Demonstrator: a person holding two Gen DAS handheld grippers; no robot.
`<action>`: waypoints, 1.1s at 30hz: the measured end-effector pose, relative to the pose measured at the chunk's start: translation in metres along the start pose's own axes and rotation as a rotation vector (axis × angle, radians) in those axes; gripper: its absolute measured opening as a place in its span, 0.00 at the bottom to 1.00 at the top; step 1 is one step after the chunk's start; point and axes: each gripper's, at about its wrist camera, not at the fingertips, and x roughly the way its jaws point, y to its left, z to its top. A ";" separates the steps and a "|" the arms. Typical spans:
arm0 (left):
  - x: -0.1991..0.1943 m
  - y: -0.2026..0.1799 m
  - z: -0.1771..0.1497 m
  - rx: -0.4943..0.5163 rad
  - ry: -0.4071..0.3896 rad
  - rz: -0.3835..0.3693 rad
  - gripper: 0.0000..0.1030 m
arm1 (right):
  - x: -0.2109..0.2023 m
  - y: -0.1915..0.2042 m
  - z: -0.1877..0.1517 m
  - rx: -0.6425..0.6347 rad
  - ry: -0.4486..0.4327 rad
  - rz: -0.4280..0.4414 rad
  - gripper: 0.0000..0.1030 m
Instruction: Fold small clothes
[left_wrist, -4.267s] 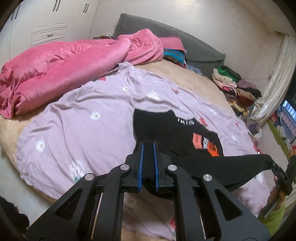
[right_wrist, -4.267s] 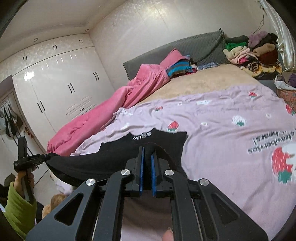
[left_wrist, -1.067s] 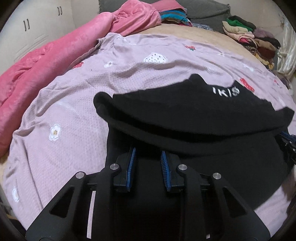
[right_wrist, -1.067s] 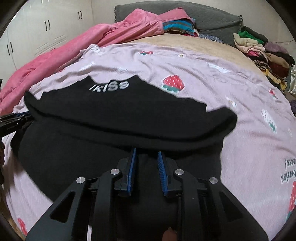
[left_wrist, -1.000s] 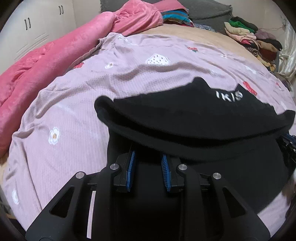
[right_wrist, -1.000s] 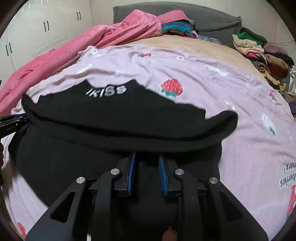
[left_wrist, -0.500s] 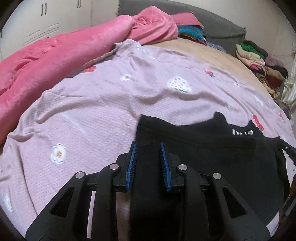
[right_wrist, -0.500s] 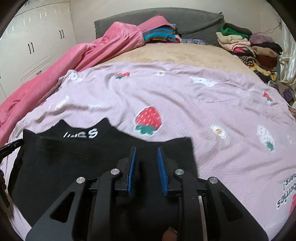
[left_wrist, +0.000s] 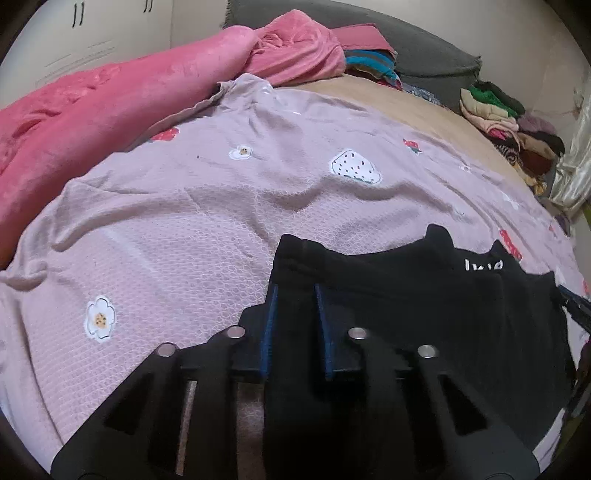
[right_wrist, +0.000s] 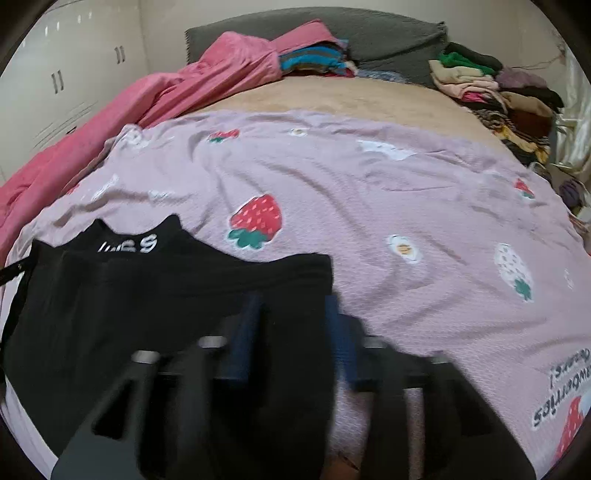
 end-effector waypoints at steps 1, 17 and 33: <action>-0.002 -0.001 -0.001 0.006 -0.009 -0.003 0.06 | 0.001 0.002 -0.001 -0.002 0.001 0.005 0.09; -0.026 0.014 0.007 -0.037 -0.101 0.000 0.04 | -0.026 -0.032 0.010 0.242 -0.126 0.135 0.08; -0.022 0.008 0.003 0.008 -0.100 0.046 0.08 | -0.021 -0.022 0.003 0.199 -0.123 0.041 0.10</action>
